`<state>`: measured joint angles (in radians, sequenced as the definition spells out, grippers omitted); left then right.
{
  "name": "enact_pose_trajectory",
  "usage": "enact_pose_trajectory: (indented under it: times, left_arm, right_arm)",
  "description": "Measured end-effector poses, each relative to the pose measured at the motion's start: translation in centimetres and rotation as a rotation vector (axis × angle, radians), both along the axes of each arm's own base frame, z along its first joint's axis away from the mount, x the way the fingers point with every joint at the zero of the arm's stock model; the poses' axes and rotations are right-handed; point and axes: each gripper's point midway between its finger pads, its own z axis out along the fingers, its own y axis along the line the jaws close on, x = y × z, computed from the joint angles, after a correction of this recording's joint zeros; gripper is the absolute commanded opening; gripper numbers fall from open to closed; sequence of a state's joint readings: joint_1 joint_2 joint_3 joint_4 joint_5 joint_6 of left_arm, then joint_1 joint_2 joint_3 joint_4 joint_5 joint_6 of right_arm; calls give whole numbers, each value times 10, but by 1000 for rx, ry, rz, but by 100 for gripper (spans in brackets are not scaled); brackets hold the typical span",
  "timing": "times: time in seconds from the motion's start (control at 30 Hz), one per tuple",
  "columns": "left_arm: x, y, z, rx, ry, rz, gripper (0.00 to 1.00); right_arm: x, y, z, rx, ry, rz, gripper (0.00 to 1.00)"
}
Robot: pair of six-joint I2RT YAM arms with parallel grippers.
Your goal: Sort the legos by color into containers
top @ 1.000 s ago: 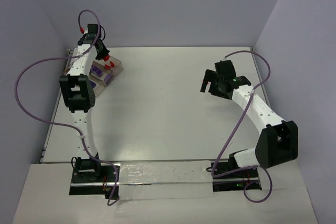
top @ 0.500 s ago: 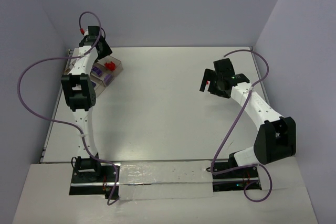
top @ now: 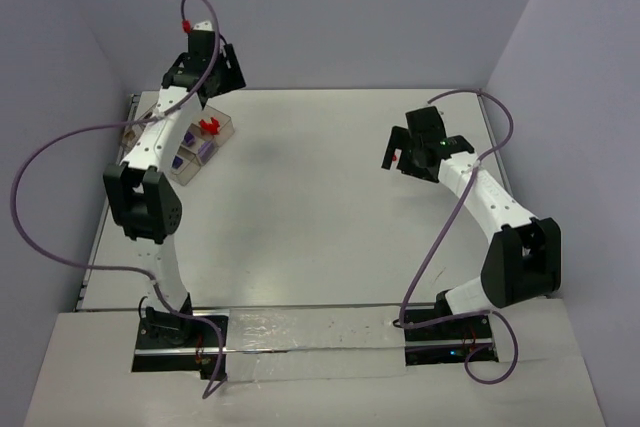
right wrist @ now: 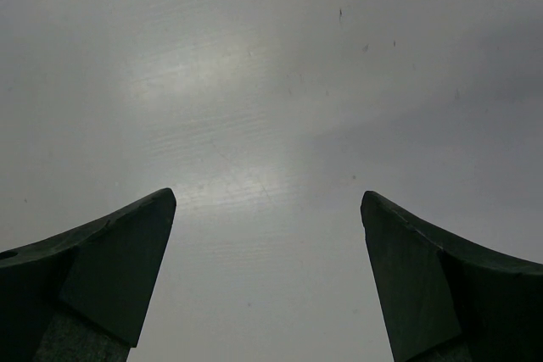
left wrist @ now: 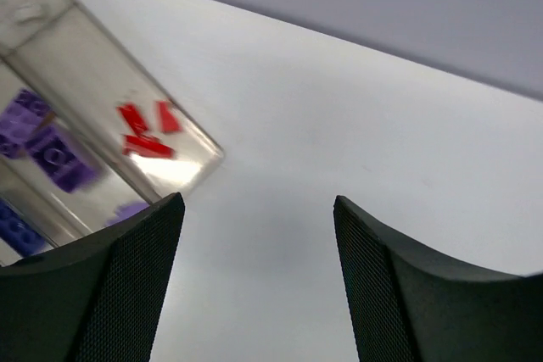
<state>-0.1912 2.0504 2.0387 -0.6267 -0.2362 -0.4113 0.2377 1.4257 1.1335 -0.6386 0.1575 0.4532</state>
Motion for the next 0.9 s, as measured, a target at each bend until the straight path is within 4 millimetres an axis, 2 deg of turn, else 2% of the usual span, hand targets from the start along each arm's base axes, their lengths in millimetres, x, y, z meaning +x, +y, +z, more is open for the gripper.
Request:
enact_pose_trajectory:
  times: [0.07, 0.13, 0.2, 0.27, 0.33, 0.43, 0.5, 0.63, 0.8, 0.9]
  left_arm:
    - [-25, -39, 31, -23, -51, -90, 82]
    - [-48, -72, 52, -56, -87, -173, 83]
    - [-69, -91, 57, -95, -94, -228, 83]
    - [-87, -98, 44, -117, -58, -252, 83]
    - [-101, -102, 22, -125, 0, -261, 83]
    - [-117, -108, -12, -123, 88, -272, 83]
    - [-129, -114, -27, -116, 137, -287, 82]
    - [-136, -125, -30, -118, 147, -314, 82]
    - [-139, -131, -29, -117, 147, -327, 82]
    - [-141, -135, -29, -116, 148, -336, 82]
  right_arm:
    - [16, -2, 5, -6, -15, -18, 97]
    - [39, -5, 9, -8, -32, -43, 96]
    - [63, -11, 8, -20, -35, -75, 92]
    - [89, -17, 3, -26, -38, -114, 85]
    - [105, -24, -10, -25, -23, -149, 81]
    - [118, -41, -36, -23, 26, -211, 74]
    - [122, -51, -52, -23, 66, -244, 72]
    - [133, -64, -78, -22, 120, -279, 72]
    - [144, -63, -92, -12, 143, -276, 71]
    - [150, -63, -95, -9, 146, -274, 61]
